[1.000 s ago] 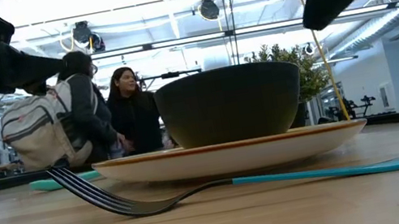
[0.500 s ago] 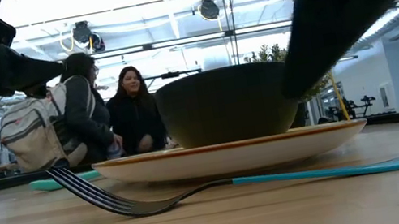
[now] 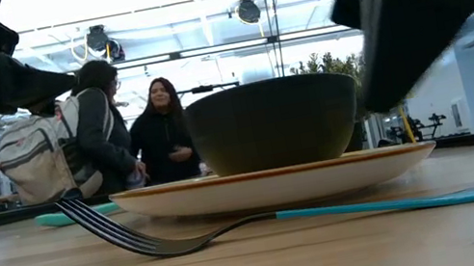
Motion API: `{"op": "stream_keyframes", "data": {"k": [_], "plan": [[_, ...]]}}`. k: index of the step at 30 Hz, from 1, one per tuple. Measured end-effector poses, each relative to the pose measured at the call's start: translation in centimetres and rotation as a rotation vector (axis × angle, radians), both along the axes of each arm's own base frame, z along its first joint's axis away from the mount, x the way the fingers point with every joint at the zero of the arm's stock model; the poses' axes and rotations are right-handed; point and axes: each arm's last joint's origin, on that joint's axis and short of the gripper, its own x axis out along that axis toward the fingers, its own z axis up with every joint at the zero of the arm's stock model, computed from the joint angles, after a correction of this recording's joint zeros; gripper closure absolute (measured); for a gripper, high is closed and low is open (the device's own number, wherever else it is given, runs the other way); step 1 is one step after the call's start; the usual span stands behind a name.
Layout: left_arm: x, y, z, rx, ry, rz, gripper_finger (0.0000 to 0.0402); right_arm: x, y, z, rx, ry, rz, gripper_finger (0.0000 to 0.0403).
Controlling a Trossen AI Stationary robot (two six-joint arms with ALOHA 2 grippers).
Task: Set table place
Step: Put the blue fork to the right of the black bowl on the yellow plate
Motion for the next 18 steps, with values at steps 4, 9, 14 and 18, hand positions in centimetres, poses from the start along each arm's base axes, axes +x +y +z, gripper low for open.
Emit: {"op": "stream_keyframes", "data": {"k": [4, 9, 14, 18], "plan": [[0.0, 0.0, 0.0, 0.0, 0.0, 0.0, 0.0378, 0.42, -0.14, 0.14, 0.005, -0.027, 0.014, 0.0376], [0.0, 0.0, 0.0, -0.001, 0.0, 0.0, 0.0378, 0.62, -0.55, 0.09, 0.001, -0.019, 0.0, 0.0332], [0.0, 0.0, 0.0, -0.001, 0.0, 0.0, 0.0378, 0.75, -0.75, 0.09, 0.002, -0.018, -0.007, 0.0295], [0.0, 0.0, -0.01, 0.0, 0.001, 0.0, 0.0378, 0.76, -0.76, 0.04, 0.018, -0.011, -0.021, 0.0278]]}}
